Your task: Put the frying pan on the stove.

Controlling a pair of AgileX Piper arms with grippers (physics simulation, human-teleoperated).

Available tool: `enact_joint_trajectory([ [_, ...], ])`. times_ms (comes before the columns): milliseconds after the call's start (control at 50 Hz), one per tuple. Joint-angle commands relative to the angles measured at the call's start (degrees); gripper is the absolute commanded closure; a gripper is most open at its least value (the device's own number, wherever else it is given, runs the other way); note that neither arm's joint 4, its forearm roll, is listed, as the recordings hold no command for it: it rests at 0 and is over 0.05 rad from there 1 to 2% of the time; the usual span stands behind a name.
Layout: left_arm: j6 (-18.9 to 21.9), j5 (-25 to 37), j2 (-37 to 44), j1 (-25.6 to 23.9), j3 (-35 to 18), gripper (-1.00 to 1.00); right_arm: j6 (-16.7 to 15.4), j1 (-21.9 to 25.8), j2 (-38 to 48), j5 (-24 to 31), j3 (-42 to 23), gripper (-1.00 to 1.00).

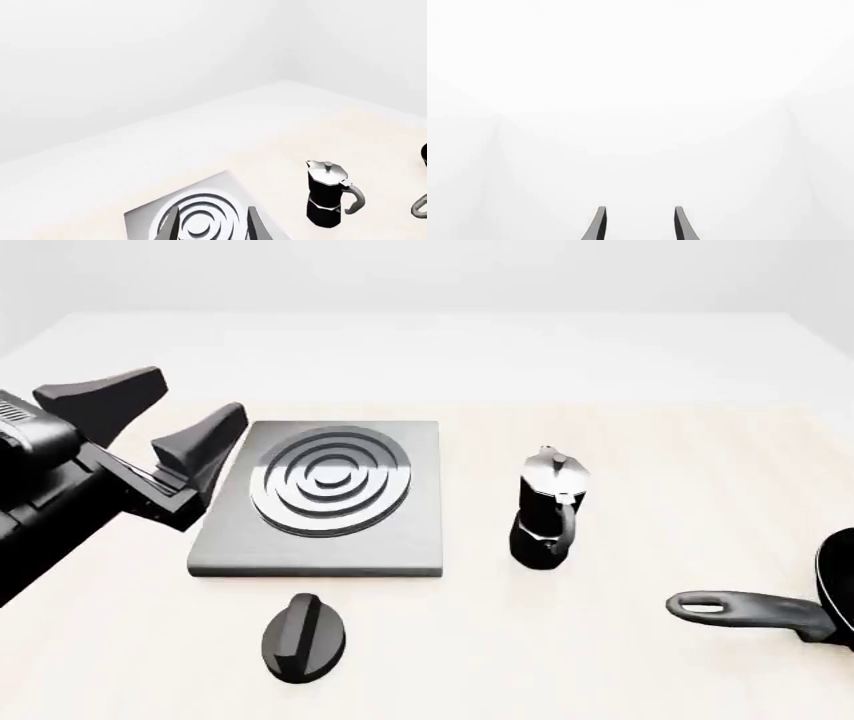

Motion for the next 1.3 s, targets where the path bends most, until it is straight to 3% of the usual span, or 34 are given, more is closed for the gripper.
enact_joint_trajectory([
  [20,0.69,-1.53,6.08,-4.36,-4.28,-1.00,-0.11,0.00,0.00,0.92,-1.83,-1.00],
  [920,-0.26,-0.98,22.46,-18.27,-18.53,-1.00,-0.33,0.86,0.00,2.90,-5.14,-1.00],
  [940,-1.99,0.22,29.15,-23.34,-25.07,-1.00,-0.23,1.10,0.00,4.05,-7.21,-1.00],
  [960,-1.96,0.23,29.98,-23.78,-25.69,-1.00,-0.09,0.92,0.00,4.06,-7.27,-1.00],
  [1300,-1.63,1.35,33.24,-26.18,-29.33,-1.00,0.50,0.64,0.00,4.24,-7.77,-1.00],
])
